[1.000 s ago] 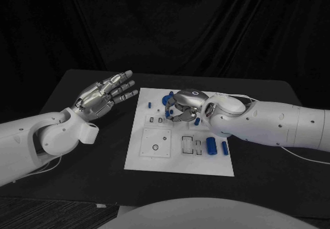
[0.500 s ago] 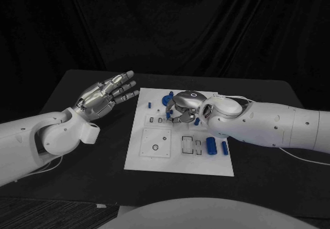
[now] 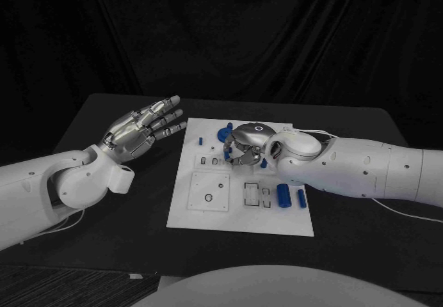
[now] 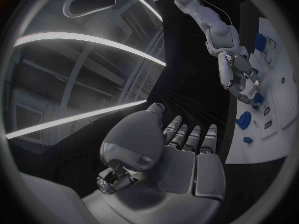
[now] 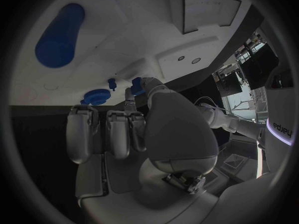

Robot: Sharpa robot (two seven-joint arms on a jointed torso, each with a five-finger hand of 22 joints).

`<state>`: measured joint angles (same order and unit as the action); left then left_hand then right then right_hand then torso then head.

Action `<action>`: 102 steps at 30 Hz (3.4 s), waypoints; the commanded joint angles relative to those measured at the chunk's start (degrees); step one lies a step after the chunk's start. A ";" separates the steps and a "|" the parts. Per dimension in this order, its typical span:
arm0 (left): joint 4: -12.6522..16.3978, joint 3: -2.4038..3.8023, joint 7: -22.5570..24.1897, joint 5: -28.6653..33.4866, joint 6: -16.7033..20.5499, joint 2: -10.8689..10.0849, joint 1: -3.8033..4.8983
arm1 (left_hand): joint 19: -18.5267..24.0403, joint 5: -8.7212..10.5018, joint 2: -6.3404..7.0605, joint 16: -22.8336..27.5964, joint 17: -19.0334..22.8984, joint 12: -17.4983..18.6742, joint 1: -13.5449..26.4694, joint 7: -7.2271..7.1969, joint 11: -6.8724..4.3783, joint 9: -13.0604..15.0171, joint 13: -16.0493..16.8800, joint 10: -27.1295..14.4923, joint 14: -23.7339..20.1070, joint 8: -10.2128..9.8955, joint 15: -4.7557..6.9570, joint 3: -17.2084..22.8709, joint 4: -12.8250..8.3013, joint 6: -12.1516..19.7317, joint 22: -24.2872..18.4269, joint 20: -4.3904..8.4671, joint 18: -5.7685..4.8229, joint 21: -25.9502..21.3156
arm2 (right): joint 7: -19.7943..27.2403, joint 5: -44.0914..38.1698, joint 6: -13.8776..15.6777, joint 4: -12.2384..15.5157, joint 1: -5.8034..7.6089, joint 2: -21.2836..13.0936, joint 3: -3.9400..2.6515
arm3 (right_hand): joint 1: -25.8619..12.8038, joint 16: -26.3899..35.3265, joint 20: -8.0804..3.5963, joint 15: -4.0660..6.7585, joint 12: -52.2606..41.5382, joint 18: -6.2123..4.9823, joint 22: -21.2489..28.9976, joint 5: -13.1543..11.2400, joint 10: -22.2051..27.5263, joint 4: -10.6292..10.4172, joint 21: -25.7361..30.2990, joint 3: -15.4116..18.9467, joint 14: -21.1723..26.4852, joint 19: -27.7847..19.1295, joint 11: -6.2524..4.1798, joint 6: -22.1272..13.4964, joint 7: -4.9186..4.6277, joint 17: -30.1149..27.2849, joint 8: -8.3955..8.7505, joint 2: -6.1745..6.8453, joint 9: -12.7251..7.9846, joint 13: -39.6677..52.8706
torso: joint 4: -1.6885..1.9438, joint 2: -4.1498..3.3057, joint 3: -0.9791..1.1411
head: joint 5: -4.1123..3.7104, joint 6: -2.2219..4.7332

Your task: Assemble the parts on the task board

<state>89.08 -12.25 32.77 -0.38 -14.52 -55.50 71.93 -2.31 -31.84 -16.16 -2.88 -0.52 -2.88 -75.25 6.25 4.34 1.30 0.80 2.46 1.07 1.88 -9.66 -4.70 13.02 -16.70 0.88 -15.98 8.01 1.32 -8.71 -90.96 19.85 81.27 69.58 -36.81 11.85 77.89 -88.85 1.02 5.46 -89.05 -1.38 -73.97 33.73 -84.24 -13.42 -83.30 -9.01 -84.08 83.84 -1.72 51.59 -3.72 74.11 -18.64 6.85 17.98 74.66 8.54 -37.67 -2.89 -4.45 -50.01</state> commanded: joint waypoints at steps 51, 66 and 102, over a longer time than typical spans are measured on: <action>-0.34 0.06 -0.52 -0.01 -1.13 0.32 -0.63 | -0.28 -0.98 -0.12 -0.80 -0.49 -1.08 -0.71 -0.07 0.48 0.93 0.42 -0.28 0.39 0.64 -0.49 3.68 -0.75 -0.44 0.29 -0.20 2.04 0.83 | -2.73 -0.76 -3.27 -1.43 -0.70 1.26 -0.04 | -3.09 -0.93 0.90 -1.05 -0.95 -0.80 -13.12 -16.40 -5.76 3.18 1.64 -0.15 -5.84 2.42 0.87 -6.81 -0.65 15.56 2.47 -0.83 2.51 15.34 | 0.02 -0.02 0.02 | -0.18 0.01; -0.49 0.06 -0.87 -0.01 -1.06 0.31 -0.68 | -0.27 -0.99 -0.13 -0.79 -0.48 -1.08 -0.68 0.00 0.47 0.94 0.41 -0.31 0.38 0.64 -0.47 3.74 -0.72 -0.49 0.29 -0.19 2.03 0.82 | -1.75 -0.78 0.61 -0.97 -0.57 0.51 -0.05 | -4.50 -1.15 0.93 -1.08 -0.95 -0.61 -13.40 -22.70 -5.76 2.34 0.87 2.15 -5.92 2.82 0.86 -10.25 -0.63 15.89 5.15 0.01 -0.16 15.34 | 0.02 0.00 0.00 | -0.05 0.01; -6.20 0.12 -2.26 -34.50 19.34 3.24 6.74 | -53.88 23.45 6.69 -76.72 -46.02 -69.42 5.46 3.68 1.51 5.73 38.81 48.24 59.72 8.26 6.45 -8.43 2.73 -31.52 25.15 6.97 2.07 47.95 | 3.30 10.89 18.74 17.28 12.77 -18.83 -0.05 | -20.32 -1.15 1.14 -1.39 -0.95 -0.04 -14.17 -30.63 -5.76 -3.74 -1.43 10.52 -5.92 3.84 1.28 -0.65 -0.89 15.89 -1.26 4.77 0.08 15.34 | -0.12 0.49 0.57 | 3.14 0.01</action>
<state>83.51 -12.23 31.77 -16.21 -0.65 -52.69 77.80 -54.72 -10.09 -9.60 -76.43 -46.70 -69.06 -71.42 9.71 6.39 6.07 39.13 45.75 55.13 9.44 -3.60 -11.08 15.53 -47.00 25.61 -8.85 7.99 46.86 -6.47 -83.03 35.07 98.46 82.25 -55.55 11.82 59.22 -88.86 2.05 4.38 -89.05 -1.37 -73.98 3.66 -83.93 -16.99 -83.47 -0.07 -83.94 84.03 -0.60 50.30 -4.63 74.11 -18.71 11.76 17.14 74.66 8.57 -37.44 -2.62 -1.74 -50.01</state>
